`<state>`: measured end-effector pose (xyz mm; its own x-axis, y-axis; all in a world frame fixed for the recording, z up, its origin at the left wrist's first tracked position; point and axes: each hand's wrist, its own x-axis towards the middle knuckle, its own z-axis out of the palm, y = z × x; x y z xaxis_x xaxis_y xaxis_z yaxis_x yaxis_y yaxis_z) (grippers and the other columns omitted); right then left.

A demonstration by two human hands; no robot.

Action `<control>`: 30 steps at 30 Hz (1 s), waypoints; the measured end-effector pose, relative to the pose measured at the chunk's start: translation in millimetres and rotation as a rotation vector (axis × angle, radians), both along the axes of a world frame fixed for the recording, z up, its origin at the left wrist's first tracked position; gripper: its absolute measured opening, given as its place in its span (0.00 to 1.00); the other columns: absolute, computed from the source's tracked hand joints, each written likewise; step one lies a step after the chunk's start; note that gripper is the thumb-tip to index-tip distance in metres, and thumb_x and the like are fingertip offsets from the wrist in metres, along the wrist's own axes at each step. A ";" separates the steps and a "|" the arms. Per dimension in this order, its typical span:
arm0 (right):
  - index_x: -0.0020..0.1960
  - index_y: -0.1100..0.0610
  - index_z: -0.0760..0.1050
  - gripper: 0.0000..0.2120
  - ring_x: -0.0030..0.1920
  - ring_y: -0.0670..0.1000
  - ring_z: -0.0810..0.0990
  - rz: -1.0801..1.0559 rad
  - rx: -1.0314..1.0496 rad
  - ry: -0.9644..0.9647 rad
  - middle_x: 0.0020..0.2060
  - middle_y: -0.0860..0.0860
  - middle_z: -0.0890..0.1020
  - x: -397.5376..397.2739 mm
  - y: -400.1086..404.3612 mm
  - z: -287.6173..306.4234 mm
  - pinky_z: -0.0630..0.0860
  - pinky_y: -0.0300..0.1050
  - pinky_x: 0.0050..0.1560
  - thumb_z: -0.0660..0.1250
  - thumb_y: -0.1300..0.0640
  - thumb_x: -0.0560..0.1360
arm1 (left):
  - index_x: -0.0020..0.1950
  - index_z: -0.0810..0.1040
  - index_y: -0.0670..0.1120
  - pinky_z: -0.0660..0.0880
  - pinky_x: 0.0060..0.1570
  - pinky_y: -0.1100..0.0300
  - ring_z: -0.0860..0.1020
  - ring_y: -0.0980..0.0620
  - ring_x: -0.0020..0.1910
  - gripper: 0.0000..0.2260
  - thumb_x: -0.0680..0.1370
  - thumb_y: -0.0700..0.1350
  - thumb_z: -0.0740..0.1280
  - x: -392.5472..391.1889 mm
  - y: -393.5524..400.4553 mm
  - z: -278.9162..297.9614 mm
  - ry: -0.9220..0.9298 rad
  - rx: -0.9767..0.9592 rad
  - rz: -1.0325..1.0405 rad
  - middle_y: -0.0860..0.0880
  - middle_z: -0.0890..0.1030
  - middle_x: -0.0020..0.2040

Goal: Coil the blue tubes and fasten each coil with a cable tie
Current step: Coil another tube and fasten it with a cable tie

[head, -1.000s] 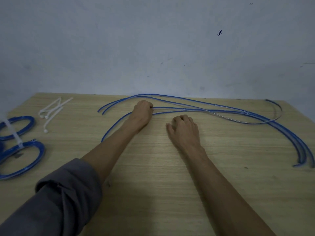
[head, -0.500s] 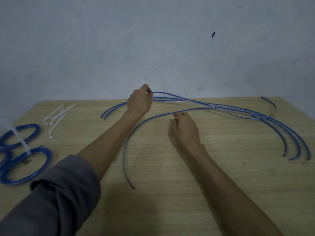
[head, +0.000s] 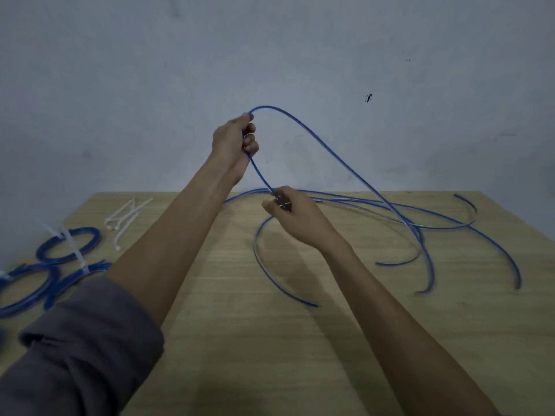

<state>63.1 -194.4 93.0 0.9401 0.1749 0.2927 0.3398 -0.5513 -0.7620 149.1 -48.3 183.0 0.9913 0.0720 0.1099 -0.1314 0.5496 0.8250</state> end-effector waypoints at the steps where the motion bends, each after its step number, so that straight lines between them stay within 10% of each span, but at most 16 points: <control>1: 0.63 0.56 0.77 0.15 0.49 0.46 0.81 0.003 -0.025 -0.014 0.49 0.48 0.83 -0.4 1.8 1.0 0.73 0.41 0.47 0.65 0.49 0.81 | 0.48 0.76 0.40 0.60 0.25 0.64 0.61 0.56 0.24 0.05 0.82 0.39 0.64 -2.1 2.0 0.2 0.002 -0.015 -0.002 0.48 0.73 0.34; 11: 0.47 0.59 0.80 0.17 0.37 0.53 0.80 -0.035 -0.204 -0.202 0.36 0.54 0.82 -22.0 -10.4 20.0 0.78 0.57 0.45 0.59 0.49 0.84 | 0.59 0.73 0.42 0.66 0.28 0.62 0.67 0.55 0.26 0.07 0.83 0.35 0.61 -20.9 38.4 22.1 -0.060 0.042 0.225 0.45 0.75 0.36; 22: 0.56 0.59 0.82 0.12 0.29 0.37 0.71 -0.125 0.278 -0.273 0.33 0.43 0.75 -18.2 -0.8 101.6 0.66 0.33 0.35 0.61 0.56 0.82 | 0.38 0.86 0.49 0.70 0.41 0.57 0.77 0.51 0.31 0.32 0.76 0.73 0.56 -67.2 34.0 59.2 -0.385 1.534 0.493 0.51 0.73 0.23; 30: 0.63 0.58 0.77 0.13 0.41 0.45 0.78 -0.062 0.148 -0.367 0.45 0.48 0.80 -25.5 -16.1 134.8 0.74 0.38 0.44 0.58 0.60 0.83 | 0.35 0.72 0.45 0.65 0.33 0.61 0.67 0.53 0.31 0.22 0.82 0.60 0.63 -97.5 33.8 66.2 -0.349 0.976 -0.024 0.47 0.74 0.35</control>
<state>37.5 -210.5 227.8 0.7755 0.0521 0.6291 0.5741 -0.4726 -0.6686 51.7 -14.4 249.2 0.8930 -0.2223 0.3914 -0.4467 -0.3316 0.8309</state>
